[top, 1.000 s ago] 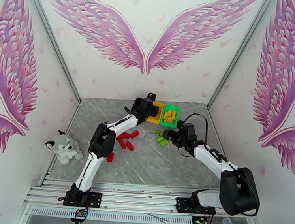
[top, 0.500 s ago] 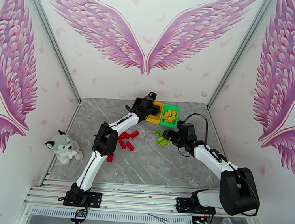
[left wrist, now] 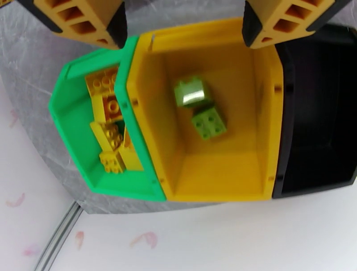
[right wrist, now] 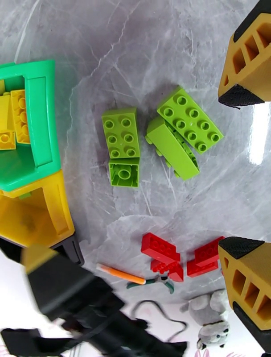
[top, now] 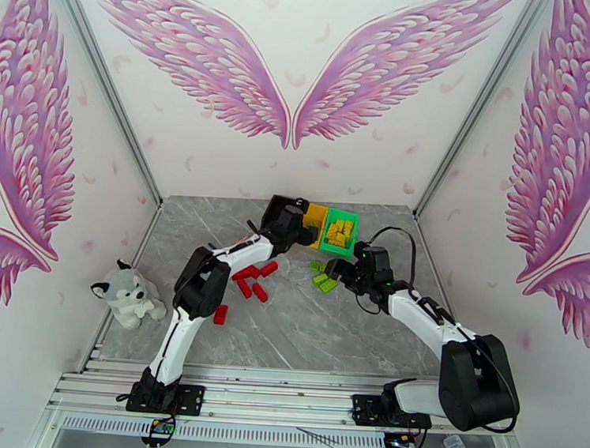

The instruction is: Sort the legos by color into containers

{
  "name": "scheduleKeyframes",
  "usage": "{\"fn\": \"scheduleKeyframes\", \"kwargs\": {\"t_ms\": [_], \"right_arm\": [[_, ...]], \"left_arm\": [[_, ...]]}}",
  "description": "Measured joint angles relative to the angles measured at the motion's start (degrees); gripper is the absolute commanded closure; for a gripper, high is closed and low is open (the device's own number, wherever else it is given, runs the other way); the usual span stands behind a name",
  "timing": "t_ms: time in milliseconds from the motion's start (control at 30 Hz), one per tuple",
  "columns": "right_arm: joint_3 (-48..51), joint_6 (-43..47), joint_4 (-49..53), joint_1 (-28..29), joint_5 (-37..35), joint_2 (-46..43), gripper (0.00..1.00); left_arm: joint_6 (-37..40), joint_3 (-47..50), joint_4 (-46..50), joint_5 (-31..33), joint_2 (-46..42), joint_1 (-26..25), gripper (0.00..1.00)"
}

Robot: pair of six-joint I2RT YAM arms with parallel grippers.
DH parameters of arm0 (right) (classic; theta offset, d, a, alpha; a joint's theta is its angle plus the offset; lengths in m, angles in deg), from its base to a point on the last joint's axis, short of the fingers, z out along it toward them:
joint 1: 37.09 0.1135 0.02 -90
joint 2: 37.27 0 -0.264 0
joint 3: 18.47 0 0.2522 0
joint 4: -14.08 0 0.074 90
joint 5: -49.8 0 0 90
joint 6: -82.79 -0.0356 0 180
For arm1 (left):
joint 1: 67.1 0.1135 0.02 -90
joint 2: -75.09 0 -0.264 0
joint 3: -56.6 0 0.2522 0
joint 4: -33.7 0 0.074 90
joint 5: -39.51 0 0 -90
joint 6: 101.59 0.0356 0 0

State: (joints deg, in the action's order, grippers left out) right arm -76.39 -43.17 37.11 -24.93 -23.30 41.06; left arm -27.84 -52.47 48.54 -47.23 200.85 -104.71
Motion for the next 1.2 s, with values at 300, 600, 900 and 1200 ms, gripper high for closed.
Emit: {"fn": "scheduleKeyframes", "kwargs": {"t_ms": [300,600,900,1200], "right_arm": [[0.0,0.6,1.4,0.0,-2.8,-2.0,0.15],[0.0,0.9,1.9,0.0,-4.0,-3.0,0.15],[0.0,0.9,1.9,0.0,-4.6,-3.1,0.14],[0.0,0.9,2.1,0.0,-4.9,-4.3,0.15]], "left_arm": [[0.0,29.2,-12.6,1.2,-18.5,-5.0,0.22],[-1.0,43.6,-16.7,-0.5,-21.7,-9.7,0.23],[-1.5,44.4,-19.6,-3.9,-17.7,-13.5,0.24],[-1.2,35.6,-19.4,-5.4,-10.0,-15.2,0.26]]}}
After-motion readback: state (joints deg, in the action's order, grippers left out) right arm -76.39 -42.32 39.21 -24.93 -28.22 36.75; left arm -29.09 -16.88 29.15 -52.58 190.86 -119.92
